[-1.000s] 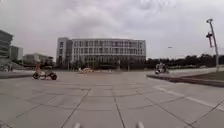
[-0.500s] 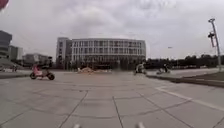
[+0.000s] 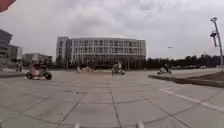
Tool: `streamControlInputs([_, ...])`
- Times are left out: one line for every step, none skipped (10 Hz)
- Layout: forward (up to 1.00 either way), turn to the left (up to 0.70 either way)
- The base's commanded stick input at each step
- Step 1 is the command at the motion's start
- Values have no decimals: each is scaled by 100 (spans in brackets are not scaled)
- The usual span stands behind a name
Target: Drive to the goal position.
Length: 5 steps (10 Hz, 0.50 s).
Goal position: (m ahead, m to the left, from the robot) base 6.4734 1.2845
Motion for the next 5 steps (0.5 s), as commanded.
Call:
streamControlInputs([50, 0])
streamControlInputs([50, 0])
streamControlInputs([50, 0])
streamControlInputs([50, 0])
streamControlInputs([50, 0])
